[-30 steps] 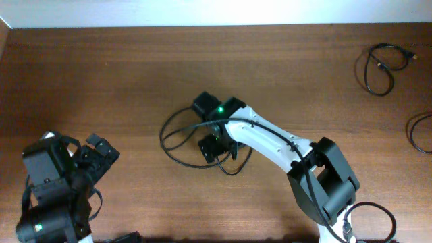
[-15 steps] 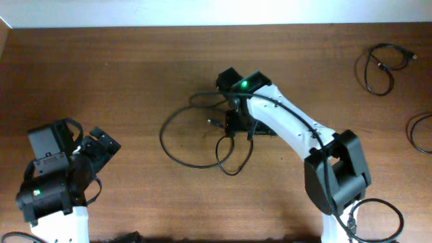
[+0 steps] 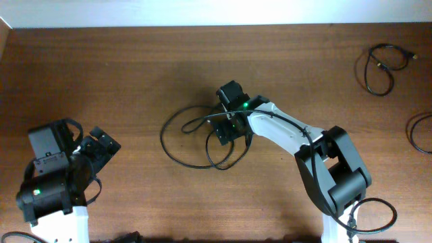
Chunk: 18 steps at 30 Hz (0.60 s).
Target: Untangle cables
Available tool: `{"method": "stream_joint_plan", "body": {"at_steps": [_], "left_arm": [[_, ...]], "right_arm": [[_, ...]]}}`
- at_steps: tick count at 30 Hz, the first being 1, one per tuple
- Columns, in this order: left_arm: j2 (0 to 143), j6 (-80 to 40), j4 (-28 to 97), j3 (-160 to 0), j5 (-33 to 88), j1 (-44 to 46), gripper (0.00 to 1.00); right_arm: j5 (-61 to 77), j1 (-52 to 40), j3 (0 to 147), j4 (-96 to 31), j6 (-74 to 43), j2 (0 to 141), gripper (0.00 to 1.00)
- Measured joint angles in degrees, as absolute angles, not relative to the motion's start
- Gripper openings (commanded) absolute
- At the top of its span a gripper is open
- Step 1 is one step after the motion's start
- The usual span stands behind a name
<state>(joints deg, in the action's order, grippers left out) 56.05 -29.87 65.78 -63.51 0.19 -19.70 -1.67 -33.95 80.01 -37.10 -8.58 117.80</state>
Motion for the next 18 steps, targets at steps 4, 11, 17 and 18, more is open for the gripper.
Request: {"method": "stream_joint_plan", "body": {"at_steps": [4, 11, 17, 18], "left_arm": [[56.1, -29.9, 65.8, -63.5, 0.2, -19.7, 0.99], [56.1, -29.9, 65.8, -63.5, 0.2, -19.7, 0.99], [56.1, -29.9, 65.8, -63.5, 0.2, -19.7, 0.99], [56.1, -29.9, 65.8, -63.5, 0.2, -19.7, 0.99]], "right_arm": [[-1.8, -33.7, 81.7, -37.6, -8.0, 120.1, 0.47], [6.6, -31.5, 83.5, -46.6, -7.6, 120.6, 0.04], [2.8, -17.7, 83.6, -59.8, -11.8, 116.2, 0.04], [0.7, -15.3, 83.6, -61.5, -13.2, 113.8, 0.04]]}}
